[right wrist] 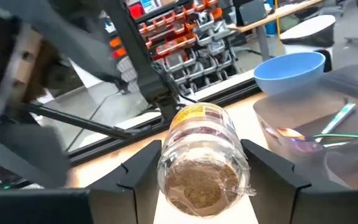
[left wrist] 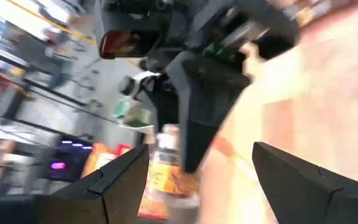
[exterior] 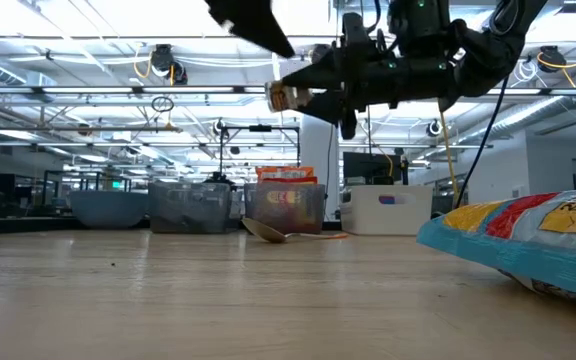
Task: Pick & Place Food Item
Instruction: Put the brown seasoning bottle into the white bin
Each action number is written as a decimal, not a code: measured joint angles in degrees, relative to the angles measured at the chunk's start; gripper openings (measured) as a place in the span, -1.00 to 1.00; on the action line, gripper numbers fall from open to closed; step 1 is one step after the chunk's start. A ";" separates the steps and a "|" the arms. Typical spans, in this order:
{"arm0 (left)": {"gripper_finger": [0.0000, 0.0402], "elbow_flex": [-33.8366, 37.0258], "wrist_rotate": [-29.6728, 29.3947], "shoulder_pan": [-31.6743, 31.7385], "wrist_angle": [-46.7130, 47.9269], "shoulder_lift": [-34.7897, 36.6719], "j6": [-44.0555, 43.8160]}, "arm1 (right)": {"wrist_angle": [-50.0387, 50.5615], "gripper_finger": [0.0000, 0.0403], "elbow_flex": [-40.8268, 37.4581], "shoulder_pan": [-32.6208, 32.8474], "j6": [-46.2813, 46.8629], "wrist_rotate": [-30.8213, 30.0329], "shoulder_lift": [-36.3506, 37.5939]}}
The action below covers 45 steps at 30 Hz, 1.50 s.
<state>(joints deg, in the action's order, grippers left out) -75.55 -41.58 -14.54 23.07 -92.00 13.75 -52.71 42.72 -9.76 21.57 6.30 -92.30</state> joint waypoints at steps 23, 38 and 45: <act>0.28 23.50 10.07 0.09 -6.37 23.53 -21.82 | 35.83 -0.10 0.08 -9.32 -12.72 -2.05 23.32; 0.29 49.07 26.53 7.21 -49.04 30.48 -20.27 | 64.08 -0.10 8.19 -19.03 -20.94 -3.56 26.12; 0.27 58.14 36.41 11.86 -68.03 30.49 -22.32 | 78.15 -0.10 21.39 -23.93 -28.63 -3.91 16.37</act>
<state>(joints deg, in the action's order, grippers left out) -17.41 -5.17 -2.67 -44.96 -61.51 -8.58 25.44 64.10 -33.70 -7.07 2.40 -75.93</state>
